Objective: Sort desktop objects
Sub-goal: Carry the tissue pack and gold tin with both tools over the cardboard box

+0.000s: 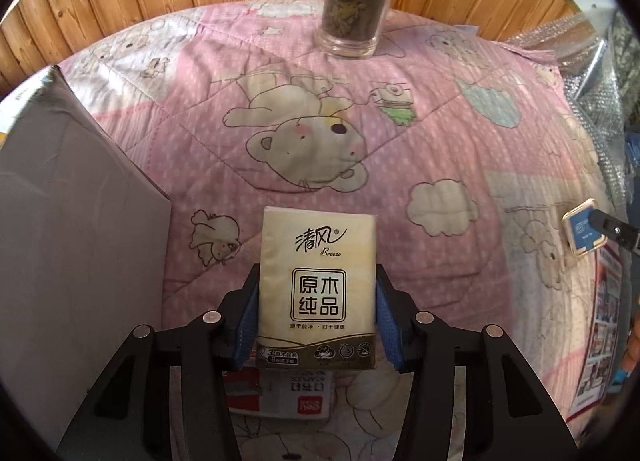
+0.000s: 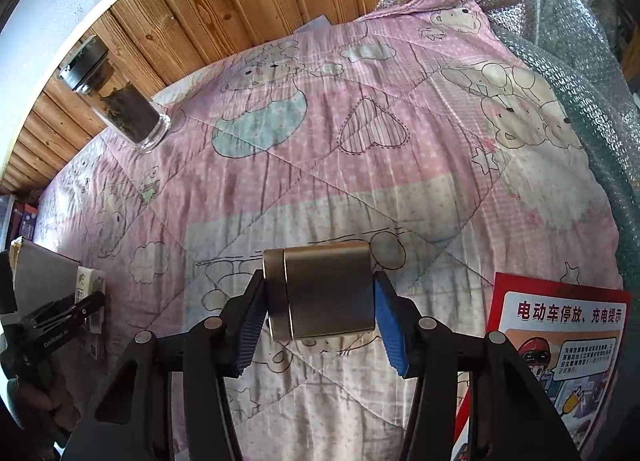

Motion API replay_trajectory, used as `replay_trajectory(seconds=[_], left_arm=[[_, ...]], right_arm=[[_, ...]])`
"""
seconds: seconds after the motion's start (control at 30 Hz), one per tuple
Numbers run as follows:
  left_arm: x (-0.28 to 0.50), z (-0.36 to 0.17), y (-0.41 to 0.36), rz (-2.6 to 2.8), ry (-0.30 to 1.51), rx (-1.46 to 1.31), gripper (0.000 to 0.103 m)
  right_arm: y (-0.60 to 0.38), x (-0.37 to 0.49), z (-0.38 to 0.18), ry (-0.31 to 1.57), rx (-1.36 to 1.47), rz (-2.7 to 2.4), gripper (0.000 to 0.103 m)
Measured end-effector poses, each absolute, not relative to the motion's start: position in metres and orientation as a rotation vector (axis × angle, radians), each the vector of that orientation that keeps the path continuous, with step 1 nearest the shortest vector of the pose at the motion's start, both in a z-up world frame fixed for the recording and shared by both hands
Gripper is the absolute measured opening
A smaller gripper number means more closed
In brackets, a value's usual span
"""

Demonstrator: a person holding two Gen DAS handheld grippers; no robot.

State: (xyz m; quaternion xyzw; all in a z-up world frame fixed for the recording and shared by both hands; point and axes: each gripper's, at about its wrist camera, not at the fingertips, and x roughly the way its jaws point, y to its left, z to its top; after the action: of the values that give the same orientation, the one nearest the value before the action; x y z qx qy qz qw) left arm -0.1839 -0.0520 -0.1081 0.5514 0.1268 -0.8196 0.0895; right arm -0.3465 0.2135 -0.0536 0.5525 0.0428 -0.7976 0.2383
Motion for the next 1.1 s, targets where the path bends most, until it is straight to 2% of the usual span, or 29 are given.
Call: replay_trajectory(seconds=[0.23,0.67,1.1], left_arm=[[-0.159,-0.082,-0.039,-2.512,0.367,1.621,0.053],[-0.11,-0.038,-0.027,-2.665,0.422,1.555,0.053],[-0.071,-0.015,-0.014,-2.784,0.385,1.522,0.053]], right_arm=[[0.2,-0.326,-0.038,0.138,1.462,-2.165,0.052],[0.195,-0.275,0.008,0.059,1.356,-2.15,0.052],[0.157,-0.2,0.041,0.119,1.253,-2.107,0.052]])
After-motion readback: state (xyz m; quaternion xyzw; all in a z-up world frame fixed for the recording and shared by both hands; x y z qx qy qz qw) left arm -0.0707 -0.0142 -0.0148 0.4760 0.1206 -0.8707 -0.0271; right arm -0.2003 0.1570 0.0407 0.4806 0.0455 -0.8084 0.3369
